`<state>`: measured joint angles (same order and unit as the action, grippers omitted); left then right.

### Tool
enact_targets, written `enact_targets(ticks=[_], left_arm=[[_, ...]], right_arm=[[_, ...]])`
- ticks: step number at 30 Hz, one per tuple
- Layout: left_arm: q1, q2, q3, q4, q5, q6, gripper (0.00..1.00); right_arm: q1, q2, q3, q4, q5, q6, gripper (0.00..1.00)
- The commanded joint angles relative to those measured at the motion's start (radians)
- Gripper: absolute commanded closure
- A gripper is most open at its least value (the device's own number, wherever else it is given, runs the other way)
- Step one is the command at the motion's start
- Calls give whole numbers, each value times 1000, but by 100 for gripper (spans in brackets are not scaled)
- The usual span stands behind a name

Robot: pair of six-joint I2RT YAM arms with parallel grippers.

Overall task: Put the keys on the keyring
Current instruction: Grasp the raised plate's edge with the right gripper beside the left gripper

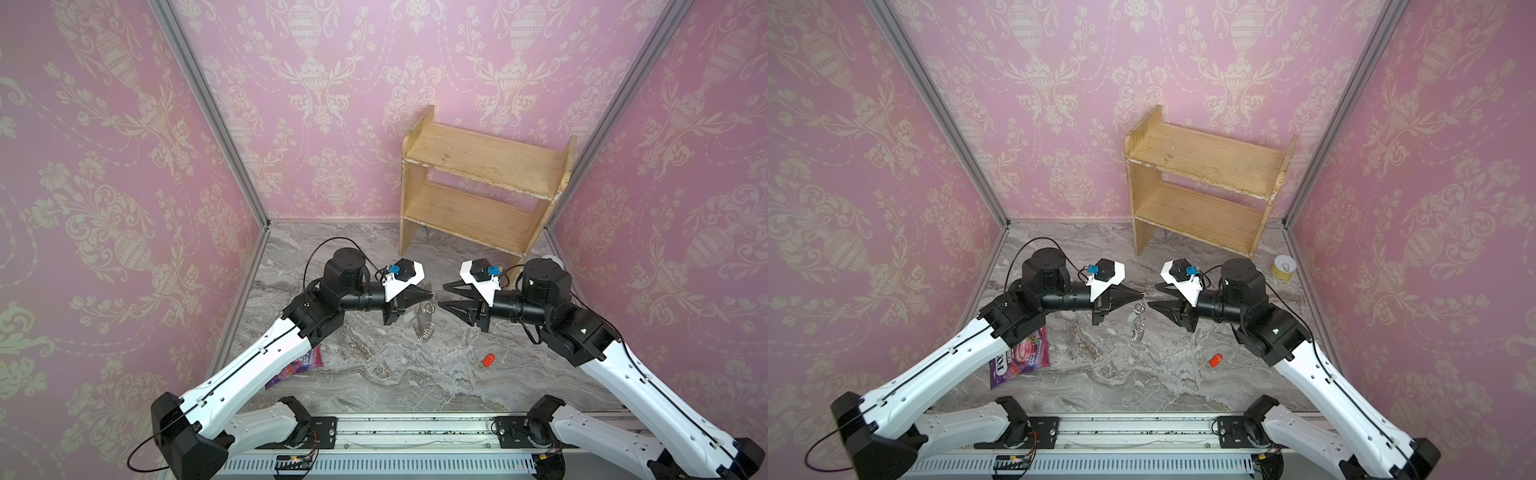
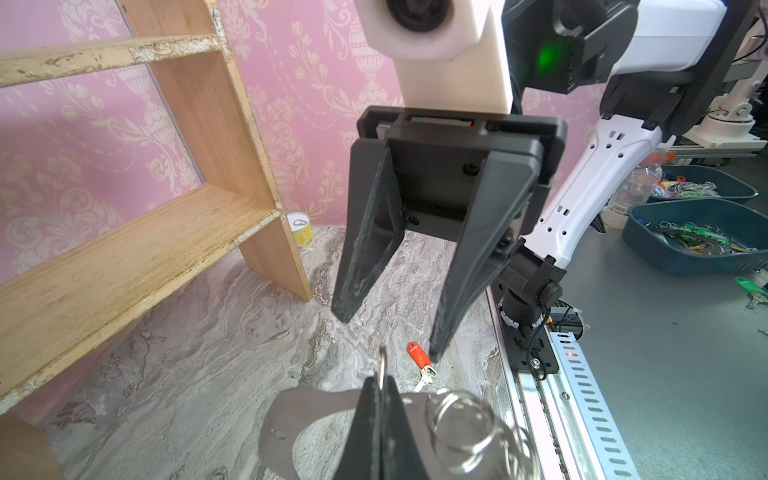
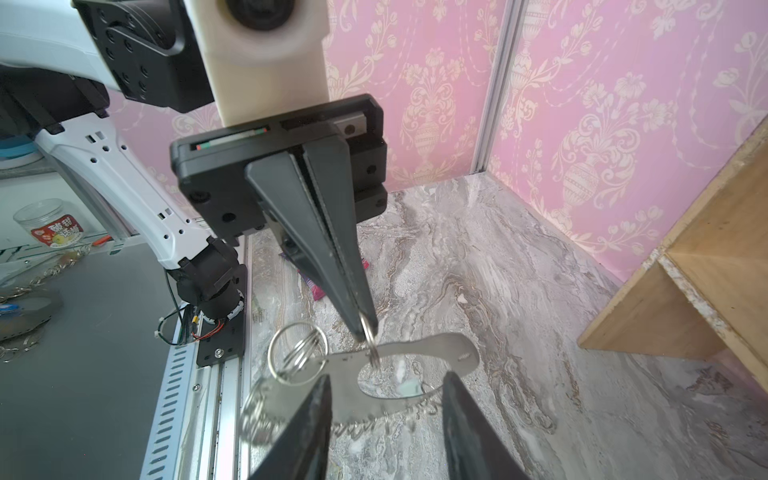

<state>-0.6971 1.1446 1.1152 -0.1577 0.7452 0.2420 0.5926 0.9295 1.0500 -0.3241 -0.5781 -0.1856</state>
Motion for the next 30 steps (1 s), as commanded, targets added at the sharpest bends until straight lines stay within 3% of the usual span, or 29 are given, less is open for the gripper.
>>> enact_targets(ticks=[1,11,30], left_arm=[[-7,-19,1,72,61,-5,100],[-5,-53,-9,95,95,-25,100],[-7,-66,-20,135,128,-51,100]], right_arm=[[7,-10,13,19,-59,-18,56],[6,-28,-30,97,-107,10,79],[34,-38,-34,177,-135,66,80]])
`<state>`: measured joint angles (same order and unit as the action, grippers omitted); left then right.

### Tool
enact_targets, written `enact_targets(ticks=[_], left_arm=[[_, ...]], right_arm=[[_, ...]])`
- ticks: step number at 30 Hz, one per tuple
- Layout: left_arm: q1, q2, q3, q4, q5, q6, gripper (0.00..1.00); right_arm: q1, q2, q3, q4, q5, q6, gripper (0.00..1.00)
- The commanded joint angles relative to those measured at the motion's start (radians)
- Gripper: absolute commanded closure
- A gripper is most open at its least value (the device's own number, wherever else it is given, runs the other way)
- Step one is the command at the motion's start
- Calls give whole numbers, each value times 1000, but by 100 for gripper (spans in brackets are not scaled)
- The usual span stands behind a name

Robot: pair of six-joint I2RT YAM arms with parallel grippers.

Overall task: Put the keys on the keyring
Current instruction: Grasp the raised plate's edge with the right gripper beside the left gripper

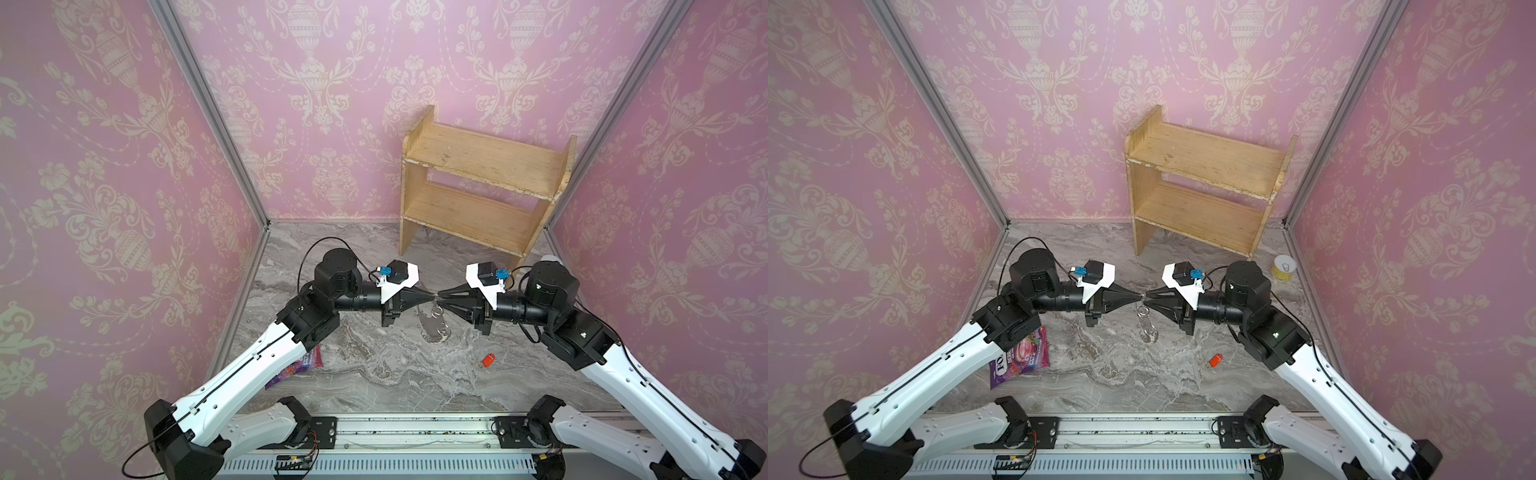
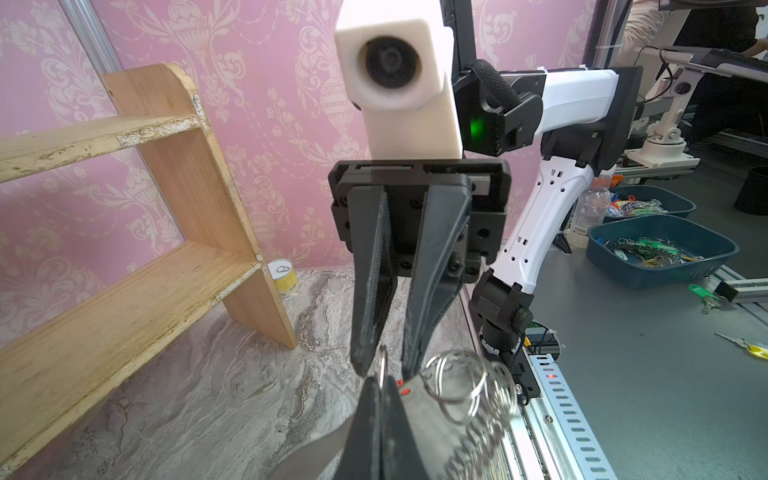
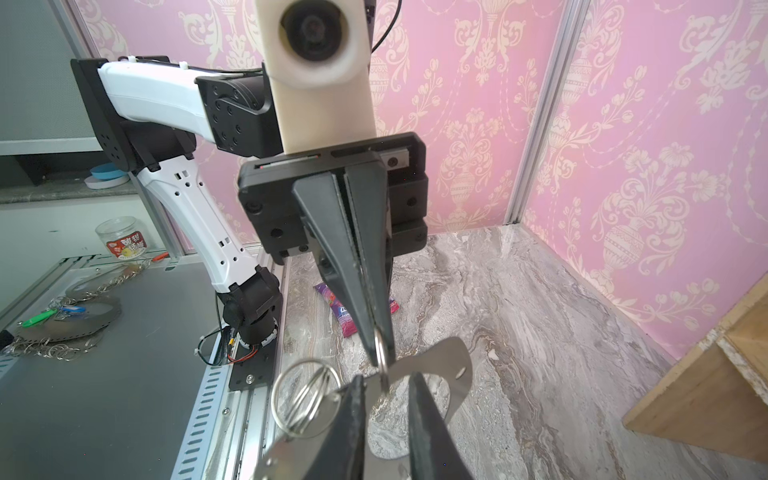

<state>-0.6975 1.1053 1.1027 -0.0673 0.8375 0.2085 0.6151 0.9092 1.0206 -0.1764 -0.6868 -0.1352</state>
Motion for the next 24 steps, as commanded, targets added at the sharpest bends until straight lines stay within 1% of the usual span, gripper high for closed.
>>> enact_targets(ticks=[1,9,24], left_arm=[[-9,-28,-9,48,37,-19,100],[-11,-42,-15,67,41,-24,100],[-14,-55,-26,75,49,-29,100]], right_arm=[[15,-18,-5,27,-27,14,81],[36,-10,-4,28,-24,4,85],[59,-30,-7,45,-12,4,99]])
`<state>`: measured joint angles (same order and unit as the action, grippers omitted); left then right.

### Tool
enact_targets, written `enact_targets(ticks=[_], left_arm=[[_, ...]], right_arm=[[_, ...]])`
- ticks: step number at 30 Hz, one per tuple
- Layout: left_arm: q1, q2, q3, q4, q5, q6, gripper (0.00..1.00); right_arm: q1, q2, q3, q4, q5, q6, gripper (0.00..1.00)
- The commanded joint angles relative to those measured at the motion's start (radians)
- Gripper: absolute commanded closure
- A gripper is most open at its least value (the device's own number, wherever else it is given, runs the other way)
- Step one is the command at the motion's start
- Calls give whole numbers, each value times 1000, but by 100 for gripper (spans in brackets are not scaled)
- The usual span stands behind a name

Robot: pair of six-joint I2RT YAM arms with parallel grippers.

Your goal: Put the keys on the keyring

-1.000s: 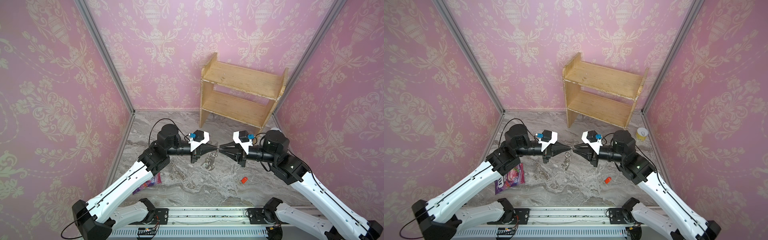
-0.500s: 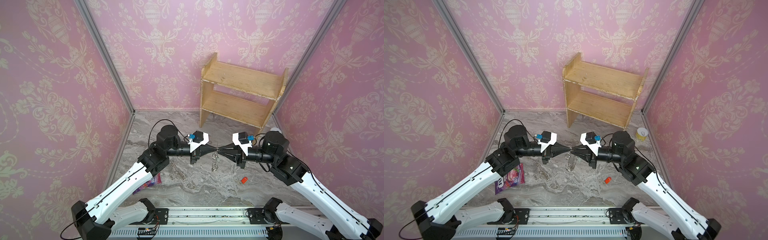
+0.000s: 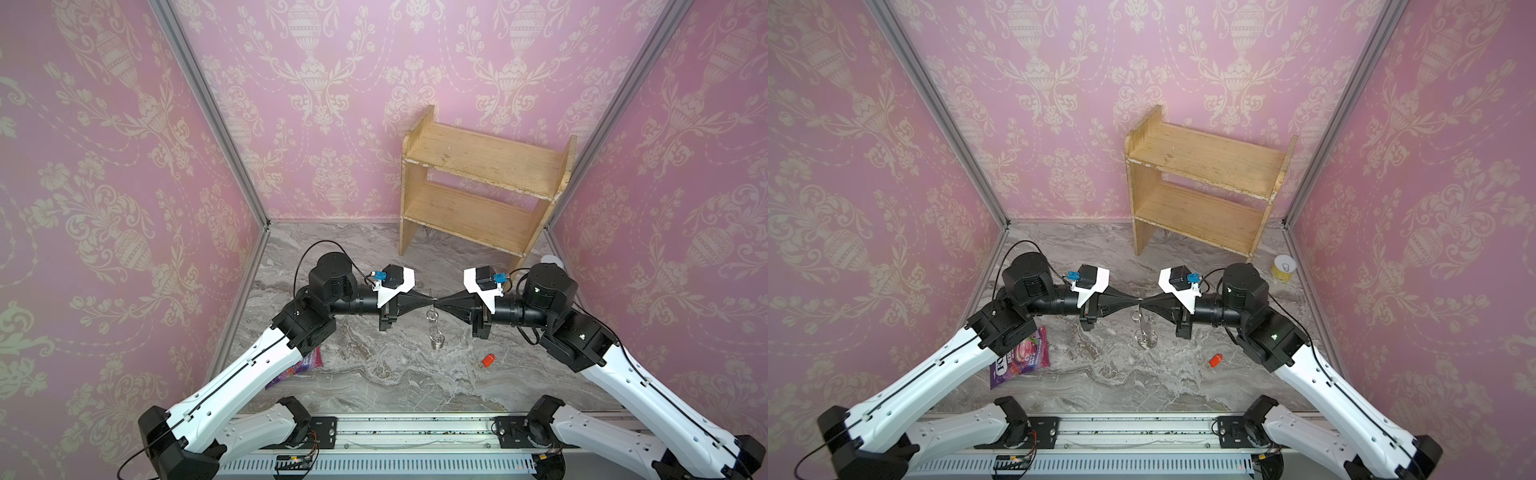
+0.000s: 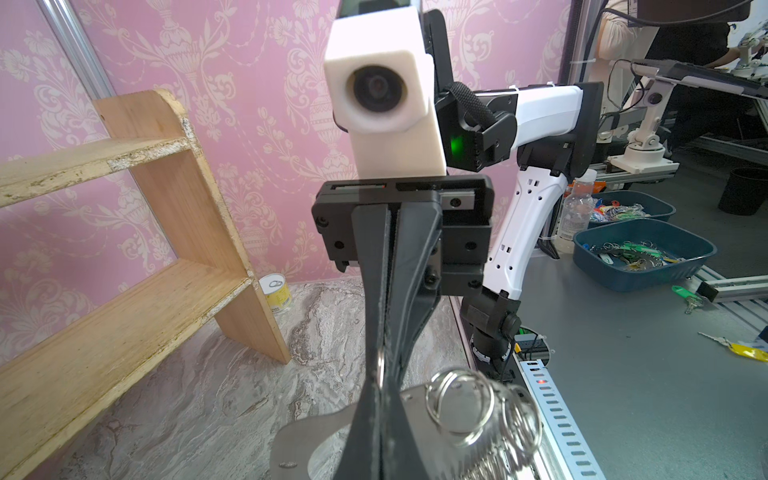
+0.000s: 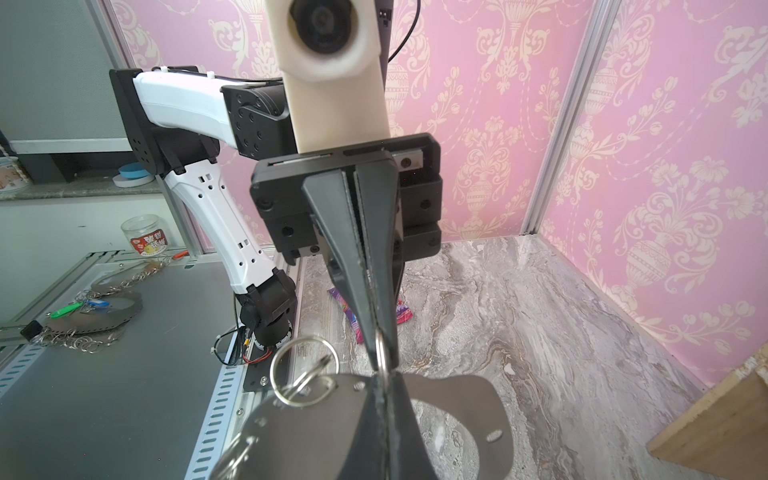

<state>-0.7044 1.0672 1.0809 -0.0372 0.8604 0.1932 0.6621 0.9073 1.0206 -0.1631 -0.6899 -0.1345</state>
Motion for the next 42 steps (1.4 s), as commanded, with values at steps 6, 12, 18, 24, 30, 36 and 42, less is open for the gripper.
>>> enact_targets(ticks=[6,12,18,24,30,36,42], left_arm=[[-10,-22,-9,41,18,-8,100],[-14,-30,-14,34,-1,-1,95],[-15,-30,-16,37,-5,-5,84],[-18,-29,-13,43,1,-14,80],[-26,-27,-8,42,16,-16,79],[-34,-21,-7,36,24,-15,81],[-41,-18,-7,40,33,-21,85]], right_arm=[[20,-42,-7,31,0,-2,100],[31,-63,-6,15,25,-20,100],[58,-77,-3,-1,67,-48,100],[106,-93,-19,-5,133,-91,100],[164,-118,-51,20,237,-148,100],[175,-140,-69,62,269,-145,100],[176,-150,-80,88,275,-136,100]])
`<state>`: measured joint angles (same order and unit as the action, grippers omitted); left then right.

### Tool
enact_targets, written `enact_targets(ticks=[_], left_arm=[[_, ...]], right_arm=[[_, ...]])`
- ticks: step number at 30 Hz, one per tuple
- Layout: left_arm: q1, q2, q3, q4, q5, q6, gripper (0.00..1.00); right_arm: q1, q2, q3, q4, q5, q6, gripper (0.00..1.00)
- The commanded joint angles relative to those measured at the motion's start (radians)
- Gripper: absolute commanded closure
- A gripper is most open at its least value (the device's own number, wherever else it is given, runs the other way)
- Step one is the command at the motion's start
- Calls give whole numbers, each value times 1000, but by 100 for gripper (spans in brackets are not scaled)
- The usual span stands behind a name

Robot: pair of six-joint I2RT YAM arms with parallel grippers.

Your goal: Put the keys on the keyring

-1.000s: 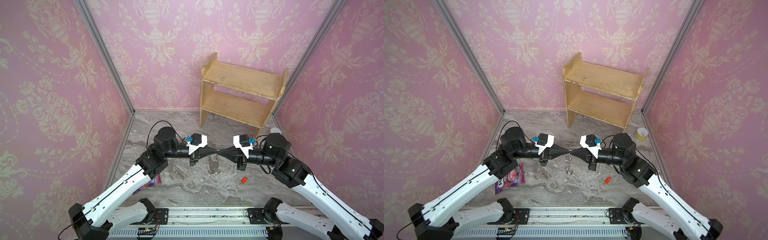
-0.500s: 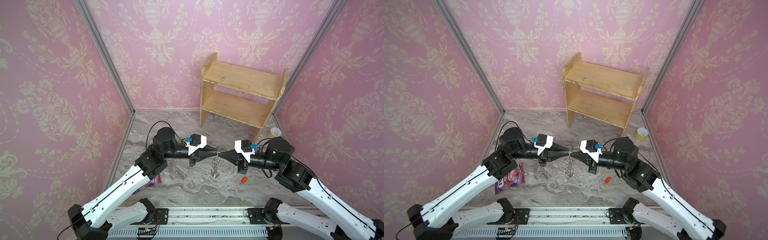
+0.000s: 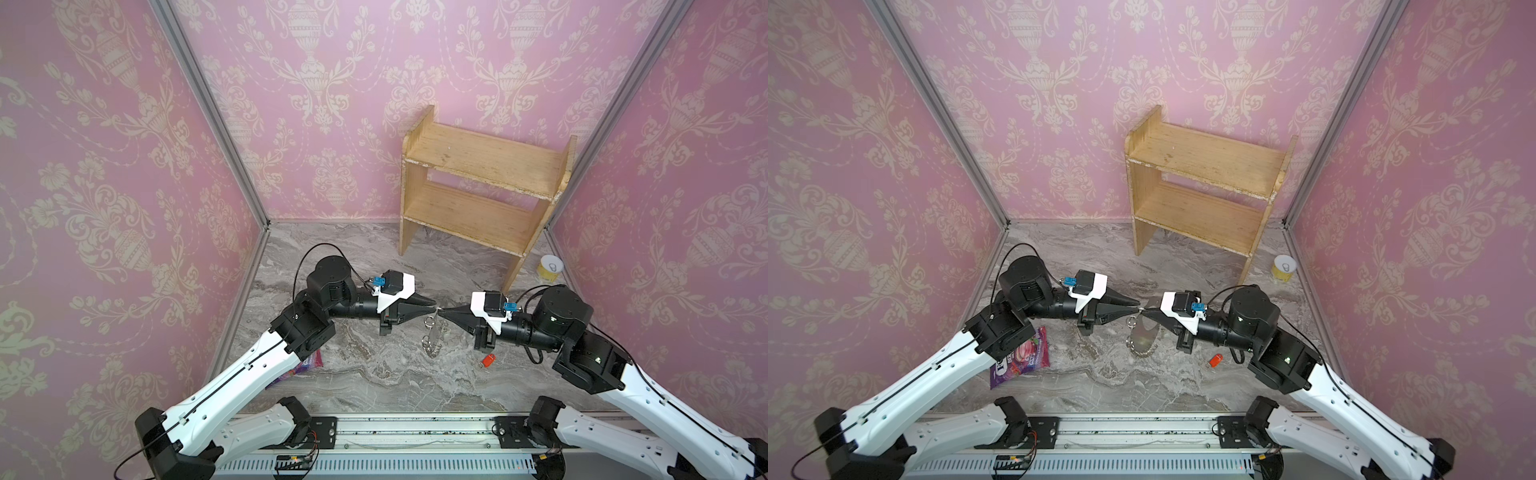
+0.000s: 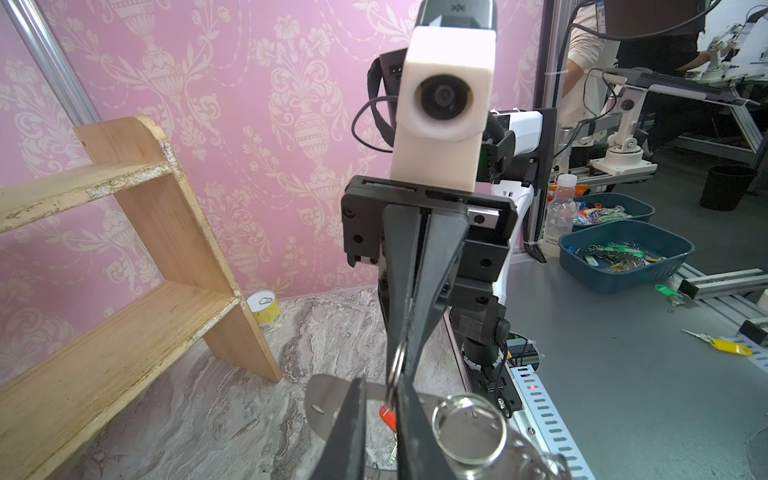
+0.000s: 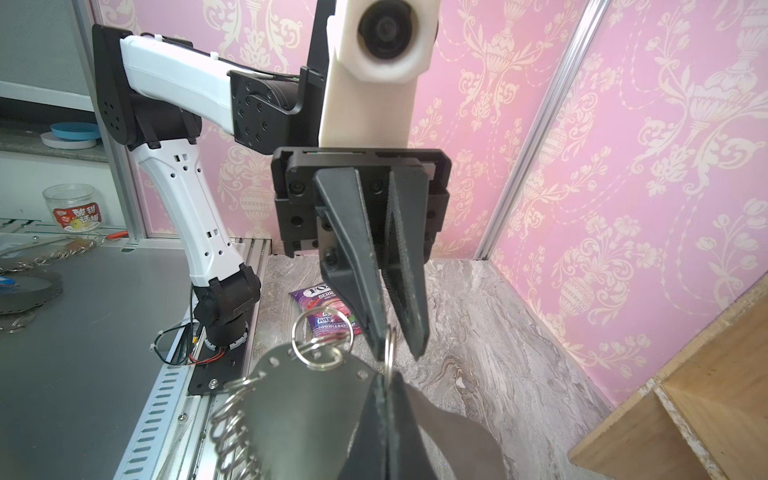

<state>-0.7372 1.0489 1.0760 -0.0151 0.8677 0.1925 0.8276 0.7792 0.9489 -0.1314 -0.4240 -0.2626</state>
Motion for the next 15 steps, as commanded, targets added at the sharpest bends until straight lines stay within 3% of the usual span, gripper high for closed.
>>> enact_targets(ticks=[1,15], left_arm=[[-8,-1,-2,18,26,-20,86],[-28,5,6,13,37,-15,95]], right_arm=[[10,-23,-10,62,11,-7,100],[11,-27,-25,95,17,7,100]])
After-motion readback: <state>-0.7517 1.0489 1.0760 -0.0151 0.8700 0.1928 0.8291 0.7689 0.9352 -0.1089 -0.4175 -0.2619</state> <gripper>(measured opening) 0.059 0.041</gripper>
